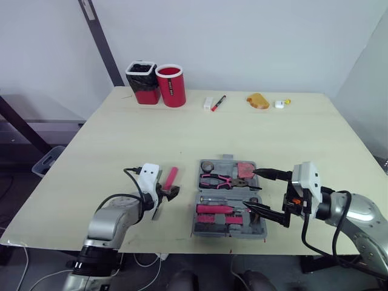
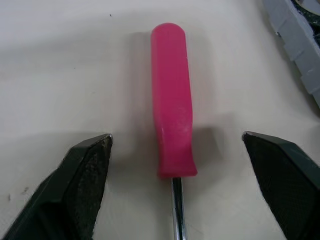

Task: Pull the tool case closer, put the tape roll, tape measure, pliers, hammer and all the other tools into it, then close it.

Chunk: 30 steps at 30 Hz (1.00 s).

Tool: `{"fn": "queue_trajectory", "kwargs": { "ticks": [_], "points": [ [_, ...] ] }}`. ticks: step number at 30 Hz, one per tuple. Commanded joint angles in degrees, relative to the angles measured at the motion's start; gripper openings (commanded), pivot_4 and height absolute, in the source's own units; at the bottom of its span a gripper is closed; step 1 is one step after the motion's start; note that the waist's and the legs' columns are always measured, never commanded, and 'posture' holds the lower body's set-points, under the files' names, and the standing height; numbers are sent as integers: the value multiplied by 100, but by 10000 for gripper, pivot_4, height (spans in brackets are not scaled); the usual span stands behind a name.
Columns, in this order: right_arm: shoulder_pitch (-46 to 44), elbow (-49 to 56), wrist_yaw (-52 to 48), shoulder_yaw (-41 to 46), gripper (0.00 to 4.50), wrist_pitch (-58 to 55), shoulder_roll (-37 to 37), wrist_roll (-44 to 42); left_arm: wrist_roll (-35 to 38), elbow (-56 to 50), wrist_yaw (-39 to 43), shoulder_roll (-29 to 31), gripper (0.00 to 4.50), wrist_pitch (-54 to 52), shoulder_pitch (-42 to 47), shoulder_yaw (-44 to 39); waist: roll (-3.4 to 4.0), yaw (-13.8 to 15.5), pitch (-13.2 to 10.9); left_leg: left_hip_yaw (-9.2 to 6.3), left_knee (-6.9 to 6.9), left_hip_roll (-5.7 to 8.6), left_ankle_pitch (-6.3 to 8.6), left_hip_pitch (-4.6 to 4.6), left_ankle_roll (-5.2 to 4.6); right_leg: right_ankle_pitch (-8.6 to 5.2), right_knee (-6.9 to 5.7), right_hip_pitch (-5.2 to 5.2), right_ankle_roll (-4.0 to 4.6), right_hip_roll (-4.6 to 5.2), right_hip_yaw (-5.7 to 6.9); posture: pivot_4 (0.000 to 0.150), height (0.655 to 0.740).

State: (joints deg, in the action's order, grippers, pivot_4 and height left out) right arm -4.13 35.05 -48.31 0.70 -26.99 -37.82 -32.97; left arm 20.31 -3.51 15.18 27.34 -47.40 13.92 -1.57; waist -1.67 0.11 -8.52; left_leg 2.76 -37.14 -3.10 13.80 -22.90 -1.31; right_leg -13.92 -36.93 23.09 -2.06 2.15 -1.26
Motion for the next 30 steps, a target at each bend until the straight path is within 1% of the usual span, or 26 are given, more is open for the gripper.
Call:
{"fn": "queue_trajectory", "kwargs": {
  "ticks": [1, 2, 3, 4, 5, 6, 12, 16, 21, 25, 27, 29, 30],
  "points": [
    [-30, 193, 2, 92, 45000, 50, -45, -79, -232, 343, 34, -124, 25341, 265, -27, 30, 4, 12, 2, 0, 0, 0, 0, 0, 0, 0, 0, -1, 0, 0, 0, 1500, 7400],
    [-26, 191, 0, 87, 45000, 55, -47, -71, -271, 421, 35, -156, 19719, 320, -34, 4, 4, 27, 3, 1, -1, 0, 0, 1, 0, 0, 0, -1, 0, 0, -1, 1500, 7400],
    [-19, 189, -2, 88, 45000, 58, -48, -69, -286, 473, 55, -182, 16031, 359, -59, -28, 5, 40, 3, 1, -3, 1, 0, 1, 0, -1, 0, -1, 1, 0, 0, 1500, 7400],
    [2, 188, -11, 92, 45000, 67, -54, -63, -313, 493, 80, -186, 11080, 427, -134, -55, 5, 53, 4, 1, -3, 1, 0, 1, 0, -1, 0, -2, 1, 1, 0, 1500, 7400],
    [23, 188, -23, 92, 45000, 75, -64, -54, -319, 466, 110, -191, 7148, 488, -226, -97, 5, 58, 4, 2, -3, 1, 0, 1, 0, -1, 0, -2, 1, 2, -1, 1500, 7400],
    [42, 188, -34, 95, 45000, 83, -70, -51, -297, 387, 135, -201, 4214, 525, -334, -158, 5, 57, 5, 2, -3, 1, 0, 1, 0, -1, 0, -2, 1, 2, -1, 1500, 7400],
    [134, 168, -125, 92, 45000, 127, -105, -58, -140, -639, 168, -245, 4292, 591, -1136, -509, 9, -73, 7, 6, 1, -9, 1, 4, 0, 0, 0, -1, 0, 4, -7, 1500, 7400],
    [209, 120, -218, 12, 45000, 211, -98, -8, -22, -1701, 88, -204, 4292, 215, -1921, -731, 7, -92, 6, 5, 1, -16, 1, 4, 0, -3, 0, -1, 4, 6, -6, 1500, 7400],
    [259, 97, -305, -27, 45000, 266, -81, 7, 14, -2199, -62, -218, 4292, -138, -2371, -950, 6, -66, 7, 0, -2, -15, 1, 4, 0, -3, -1, -1, 5, 10, 0, 1500, 7400],
    [273, 78, -383, -49, 45000, 297, -73, -6, -2, -2320, -80, -172, 4292, -287, -2428, -1017, 6, -67, 6, 1, -2, -14, 1, 4, 0, -3, -1, 0, 5, 12, 0, 1500, 7400],
    [280, 63, -428, -59, 45000, 334, -80, 12, 26, -2355, -53, -127, 14804, -374, -2386, -1088, 5, -67, 6, 1, -2, -12, 1, 4, 0, -3, -1, 0, 5, 12, 0, 1500, 7400],
    [289, 57, -461, -44, 45000, 358, -90, 14, 133, -2489, 13, -55, 22349, -518, -2340, -1205, 3, -68, 5, 1, -2, -12, 1, 4, 0, -3, -1, 0, 5, 12, 1, 1500, 7400],
    [290, 58, -469, -37, 45000, 361, -92, 13, 185, -2551, 44, -32, 29759, -587, -2320, -1263, 3, -69, 5, 0, -2, -12, 1, 3, 0, -3, -1, 0, 5, 11, 1, 1500, 7400]
  ]
}}
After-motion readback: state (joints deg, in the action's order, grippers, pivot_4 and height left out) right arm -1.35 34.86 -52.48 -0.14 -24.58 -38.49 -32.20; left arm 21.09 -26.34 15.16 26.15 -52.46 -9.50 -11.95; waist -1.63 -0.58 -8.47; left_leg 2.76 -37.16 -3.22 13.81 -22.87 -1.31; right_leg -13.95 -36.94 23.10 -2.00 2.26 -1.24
